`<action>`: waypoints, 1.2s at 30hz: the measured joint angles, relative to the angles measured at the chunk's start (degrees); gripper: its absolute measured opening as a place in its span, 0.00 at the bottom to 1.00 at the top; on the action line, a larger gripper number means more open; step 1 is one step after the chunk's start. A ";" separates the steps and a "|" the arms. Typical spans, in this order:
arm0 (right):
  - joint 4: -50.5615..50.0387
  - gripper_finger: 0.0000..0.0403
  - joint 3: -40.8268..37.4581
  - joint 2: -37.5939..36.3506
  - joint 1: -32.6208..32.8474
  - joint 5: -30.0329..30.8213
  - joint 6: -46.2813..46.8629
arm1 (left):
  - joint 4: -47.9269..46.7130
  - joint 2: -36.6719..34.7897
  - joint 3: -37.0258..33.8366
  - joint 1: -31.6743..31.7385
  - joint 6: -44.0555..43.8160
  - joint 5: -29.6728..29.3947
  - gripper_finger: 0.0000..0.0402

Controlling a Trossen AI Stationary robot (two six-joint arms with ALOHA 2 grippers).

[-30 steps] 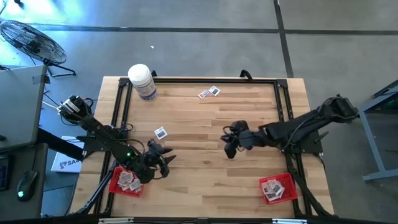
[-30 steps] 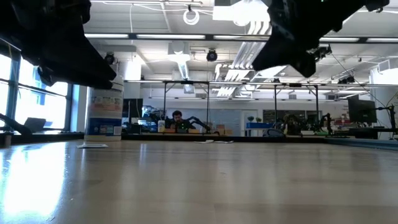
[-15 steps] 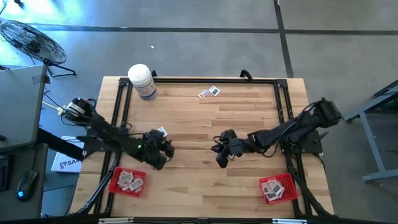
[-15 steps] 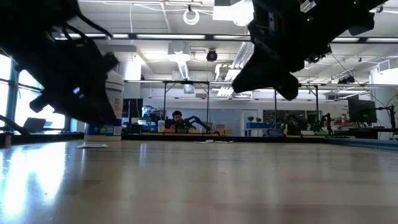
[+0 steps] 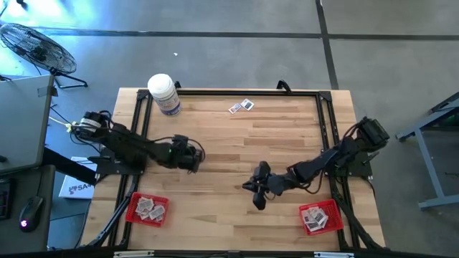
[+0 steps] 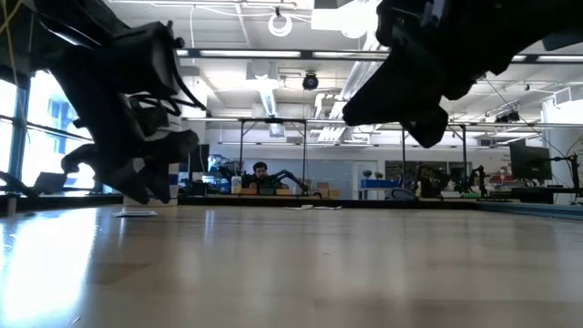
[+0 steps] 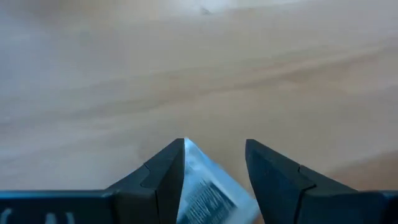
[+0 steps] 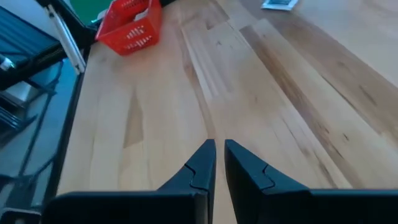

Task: Pick & Place First Aid Supplies
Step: Put the towelette pack into the right red bin

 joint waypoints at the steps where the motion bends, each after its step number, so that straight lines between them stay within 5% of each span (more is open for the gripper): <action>1: 0.05 0.07 0.00 0.00 0.53 0.74 -0.51 | -0.12 0.00 0.00 1.03 0.49 0.25 0.42; 21: -1.53 0.07 0.00 -0.02 4.46 1.90 -3.36 | 0.81 5.36 0.17 5.33 0.62 4.83 0.41; 36: -1.80 0.07 0.00 -0.02 4.46 3.59 -3.35 | 2.99 5.65 0.28 3.32 1.07 4.63 0.26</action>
